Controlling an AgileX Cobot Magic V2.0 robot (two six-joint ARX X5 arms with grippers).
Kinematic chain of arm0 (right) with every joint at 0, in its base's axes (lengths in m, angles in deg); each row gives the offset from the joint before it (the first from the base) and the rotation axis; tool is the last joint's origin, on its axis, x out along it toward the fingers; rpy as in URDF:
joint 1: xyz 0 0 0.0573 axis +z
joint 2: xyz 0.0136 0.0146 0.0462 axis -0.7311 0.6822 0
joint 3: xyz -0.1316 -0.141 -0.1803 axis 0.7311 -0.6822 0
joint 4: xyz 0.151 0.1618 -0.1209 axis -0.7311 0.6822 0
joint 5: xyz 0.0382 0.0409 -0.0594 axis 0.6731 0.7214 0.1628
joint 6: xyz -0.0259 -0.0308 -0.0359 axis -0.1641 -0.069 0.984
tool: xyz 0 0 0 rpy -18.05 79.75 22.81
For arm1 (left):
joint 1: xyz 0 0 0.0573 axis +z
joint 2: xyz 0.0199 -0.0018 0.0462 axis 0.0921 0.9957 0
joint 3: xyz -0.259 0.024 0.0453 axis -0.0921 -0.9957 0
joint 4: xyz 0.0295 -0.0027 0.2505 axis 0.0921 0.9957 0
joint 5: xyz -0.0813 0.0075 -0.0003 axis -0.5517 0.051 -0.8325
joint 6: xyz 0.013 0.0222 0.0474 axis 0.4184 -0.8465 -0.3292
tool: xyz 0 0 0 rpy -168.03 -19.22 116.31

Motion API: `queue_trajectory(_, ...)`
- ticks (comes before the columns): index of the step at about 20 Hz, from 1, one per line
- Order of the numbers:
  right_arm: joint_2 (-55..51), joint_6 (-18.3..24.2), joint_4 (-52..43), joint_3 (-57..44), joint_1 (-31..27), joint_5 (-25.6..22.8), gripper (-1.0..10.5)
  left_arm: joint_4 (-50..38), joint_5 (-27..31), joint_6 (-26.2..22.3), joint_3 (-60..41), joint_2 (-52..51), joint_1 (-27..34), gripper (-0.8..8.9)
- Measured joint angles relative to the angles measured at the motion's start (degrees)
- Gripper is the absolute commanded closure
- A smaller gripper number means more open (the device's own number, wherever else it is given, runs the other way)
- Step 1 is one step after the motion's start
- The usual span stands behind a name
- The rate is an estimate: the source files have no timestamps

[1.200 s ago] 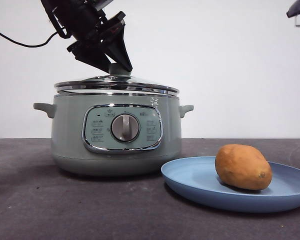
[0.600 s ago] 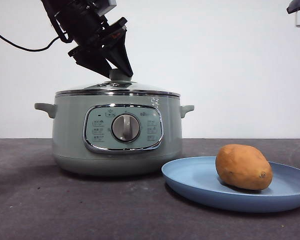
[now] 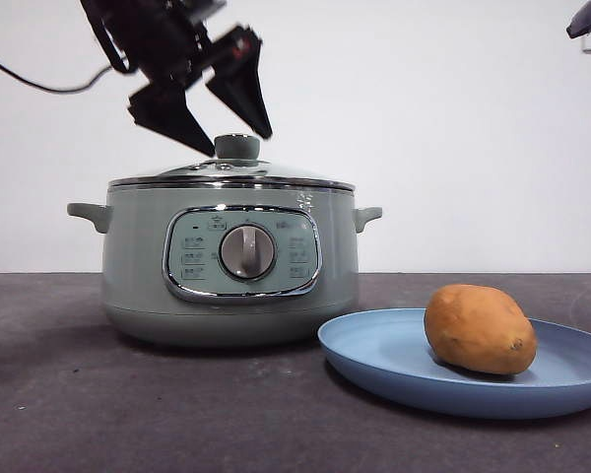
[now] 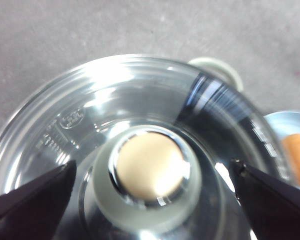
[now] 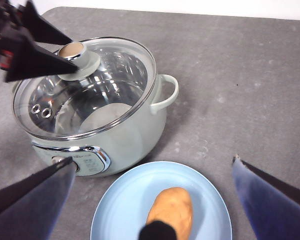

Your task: Take the potato out from the steamer,put the potato on the plate,close the lid

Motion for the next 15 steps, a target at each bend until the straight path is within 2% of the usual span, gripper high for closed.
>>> queue_trajectory(6,0.0,-0.04,3.21,0.0,0.0,6.51,2.6,14.19,-0.2,1.09,5.68,-10.23,0.0,2.22)
queue_trajectory(7,0.0,-0.2,4.04,0.0,0.0,7.89,2.6,17.22,-0.28,1.66,6.64,-11.76,0.0,2.33)
queue_trajectory(8,0.0,-0.33,5.22,0.0,0.0,9.73,2.6,21.03,-0.94,2.58,7.52,-13.99,0.0,3.06)
queue_trajectory(9,0.0,-0.48,6.4,0.0,0.0,11.17,3.2,23.45,-1.42,3.17,7.87,-15.58,0.0,3.86)
queue_trajectory(11,0.0,-0.63,9.16,0.0,0.0,13.88,5.4,27.63,-2.97,4.2,8.17,-19.45,0.0,6.25)
queue_trajectory(12,0.0,-0.68,10.58,0.0,0.0,14.82,7.0,29.16,-3.26,4.55,8.2,-21.29,-0.04,7.74)
queue_trajectory(13,0.0,-0.68,11.5,0.0,0.0,14.99,8.3,30.42,-3.26,4.59,8.22,-22.62,-0.11,8.29)
queue_trajectory(14,0.0,-0.68,12.04,0.0,0.0,14.99,9.7,31.28,-3.26,4.61,8.22,-23.69,-0.11,8.22)
queue_trajectory(15,0.0,-0.68,12.04,0.0,0.0,14.99,9.6,31.61,-3.28,4.61,8.22,-24.37,-0.11,8.22)
